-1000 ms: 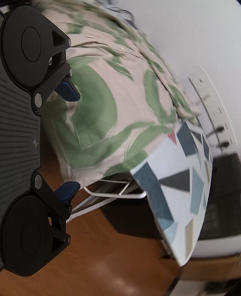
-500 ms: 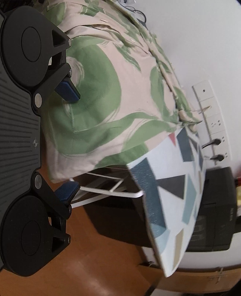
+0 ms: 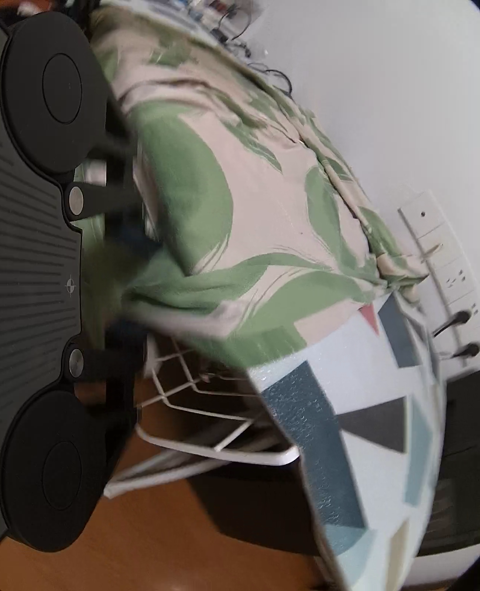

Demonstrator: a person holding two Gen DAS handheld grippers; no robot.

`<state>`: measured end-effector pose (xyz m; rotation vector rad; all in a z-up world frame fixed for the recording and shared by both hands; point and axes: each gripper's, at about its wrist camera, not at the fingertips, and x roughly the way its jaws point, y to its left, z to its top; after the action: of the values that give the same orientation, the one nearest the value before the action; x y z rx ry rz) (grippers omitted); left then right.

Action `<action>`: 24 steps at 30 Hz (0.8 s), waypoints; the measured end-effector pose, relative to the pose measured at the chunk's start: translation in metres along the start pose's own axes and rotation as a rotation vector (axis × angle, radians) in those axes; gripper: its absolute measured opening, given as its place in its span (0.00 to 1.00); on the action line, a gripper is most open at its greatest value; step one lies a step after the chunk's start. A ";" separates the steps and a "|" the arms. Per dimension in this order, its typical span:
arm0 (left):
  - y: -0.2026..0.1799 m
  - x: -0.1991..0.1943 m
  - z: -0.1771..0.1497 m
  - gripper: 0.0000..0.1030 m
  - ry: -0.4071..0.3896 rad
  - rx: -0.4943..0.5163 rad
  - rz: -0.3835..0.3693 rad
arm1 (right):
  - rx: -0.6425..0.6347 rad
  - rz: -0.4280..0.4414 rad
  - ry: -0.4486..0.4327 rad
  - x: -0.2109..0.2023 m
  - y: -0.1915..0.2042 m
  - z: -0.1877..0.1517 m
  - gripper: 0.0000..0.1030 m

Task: Fold clothes

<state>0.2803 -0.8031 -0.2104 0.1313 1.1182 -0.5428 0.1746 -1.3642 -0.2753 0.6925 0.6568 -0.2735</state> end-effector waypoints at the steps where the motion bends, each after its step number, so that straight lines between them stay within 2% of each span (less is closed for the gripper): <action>1: 0.002 -0.006 -0.004 0.05 -0.016 -0.024 -0.017 | 0.017 0.014 0.004 -0.005 -0.001 0.001 0.06; 4: 0.007 -0.025 -0.016 0.05 -0.064 -0.094 -0.067 | 0.024 0.058 0.021 -0.024 0.002 -0.002 0.05; 6: 0.008 -0.037 -0.025 0.05 -0.080 -0.116 -0.072 | 0.017 0.076 0.022 -0.039 0.003 -0.006 0.04; 12: 0.014 -0.076 -0.046 0.05 -0.132 -0.201 -0.103 | 0.102 0.144 0.004 -0.080 -0.004 -0.007 0.04; 16: 0.011 -0.098 -0.033 0.05 -0.214 -0.263 -0.151 | 0.127 0.211 -0.036 -0.099 0.001 0.009 0.04; 18: 0.009 -0.112 -0.020 0.05 -0.276 -0.298 -0.212 | 0.140 0.248 -0.075 -0.106 0.005 0.023 0.04; 24: 0.011 -0.131 0.037 0.05 -0.434 -0.386 -0.281 | 0.228 0.299 -0.192 -0.096 0.010 0.086 0.04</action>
<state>0.2732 -0.7620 -0.0807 -0.4659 0.7985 -0.5605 0.1458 -1.4126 -0.1589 0.9587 0.3342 -0.1358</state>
